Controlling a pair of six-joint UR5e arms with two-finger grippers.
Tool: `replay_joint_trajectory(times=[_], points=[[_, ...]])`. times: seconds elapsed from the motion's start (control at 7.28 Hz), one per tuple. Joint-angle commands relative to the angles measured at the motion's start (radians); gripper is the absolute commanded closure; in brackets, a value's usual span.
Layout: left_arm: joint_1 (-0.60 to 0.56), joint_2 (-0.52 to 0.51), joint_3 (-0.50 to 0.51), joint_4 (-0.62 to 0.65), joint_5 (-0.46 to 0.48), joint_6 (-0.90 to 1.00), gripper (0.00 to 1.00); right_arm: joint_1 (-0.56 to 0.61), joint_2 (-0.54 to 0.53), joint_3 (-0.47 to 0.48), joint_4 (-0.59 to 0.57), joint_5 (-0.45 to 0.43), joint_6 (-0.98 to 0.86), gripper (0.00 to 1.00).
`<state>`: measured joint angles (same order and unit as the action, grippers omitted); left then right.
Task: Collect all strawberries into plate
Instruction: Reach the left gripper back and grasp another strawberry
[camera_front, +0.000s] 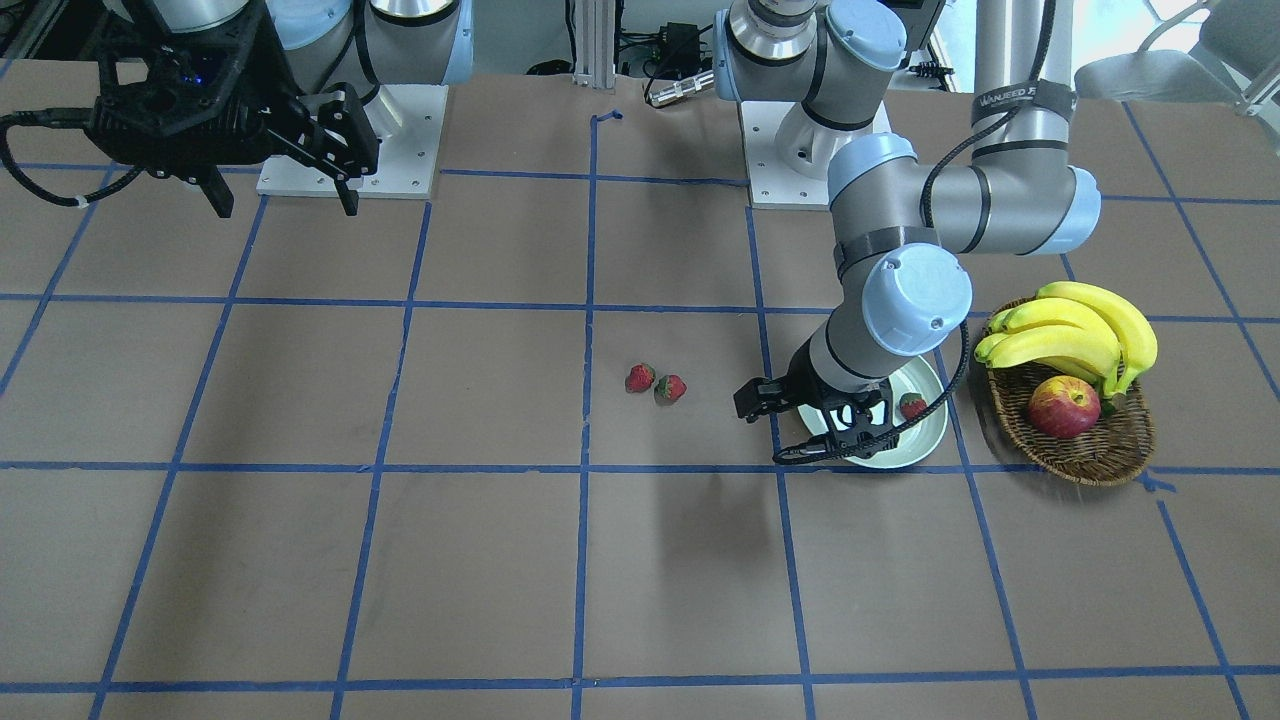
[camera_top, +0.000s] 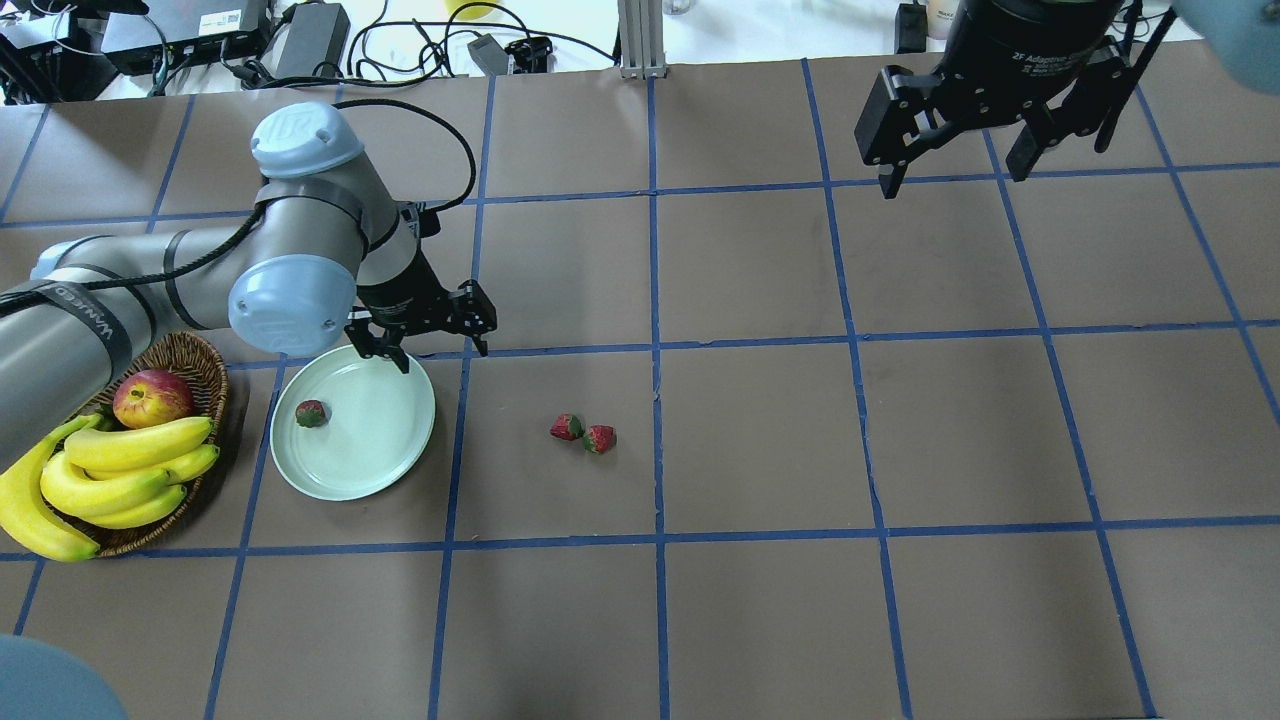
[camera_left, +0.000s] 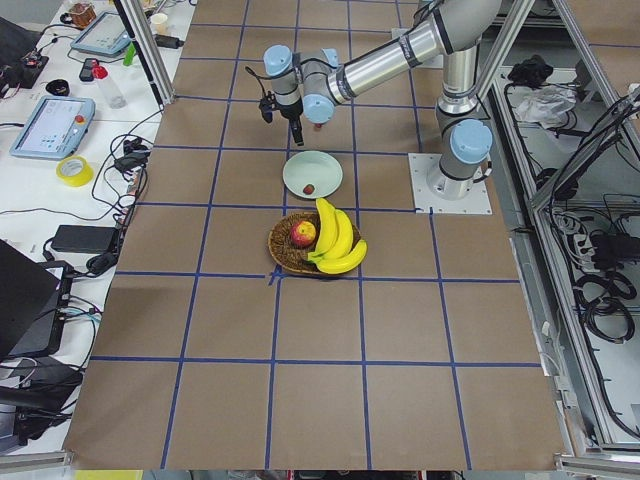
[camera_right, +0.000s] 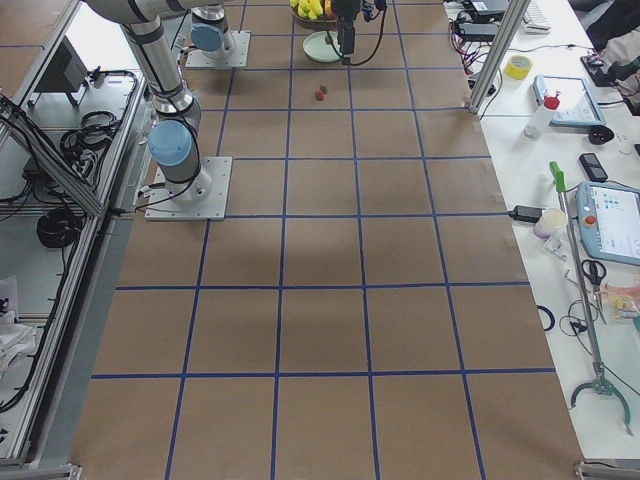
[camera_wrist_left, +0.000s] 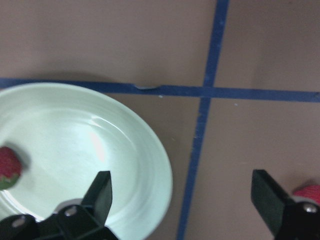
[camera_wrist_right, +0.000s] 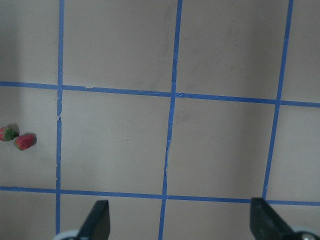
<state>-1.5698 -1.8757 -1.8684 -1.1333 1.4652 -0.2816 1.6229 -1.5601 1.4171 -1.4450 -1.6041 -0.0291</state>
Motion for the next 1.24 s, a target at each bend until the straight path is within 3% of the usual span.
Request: replay_joint_trajectory(times=[0.0, 0.14, 0.27, 0.55, 1.1], points=[[-0.032, -0.023, -0.008, 0.001, -0.103, -0.278, 0.00, -0.001, 0.000, 0.000, 0.000, 0.000, 0.000, 0.00], [-0.033, -0.026, -0.009, -0.002, -0.173, -0.403, 0.00, -0.001, 0.000, 0.000, -0.001, 0.000, 0.000, 0.00], [-0.042, -0.037, -0.029, 0.000, -0.186, -0.457, 0.06, 0.000, -0.002, 0.000, 0.000, 0.000, 0.000, 0.00], [-0.059, -0.056, -0.078, 0.000, -0.236, -0.588, 0.06, 0.000, -0.003, 0.000, 0.000, 0.000, 0.000, 0.00], [-0.062, -0.092, -0.087, 0.012, -0.236, -0.593, 0.06, 0.000, -0.006, 0.002, 0.005, -0.010, 0.000, 0.00]])
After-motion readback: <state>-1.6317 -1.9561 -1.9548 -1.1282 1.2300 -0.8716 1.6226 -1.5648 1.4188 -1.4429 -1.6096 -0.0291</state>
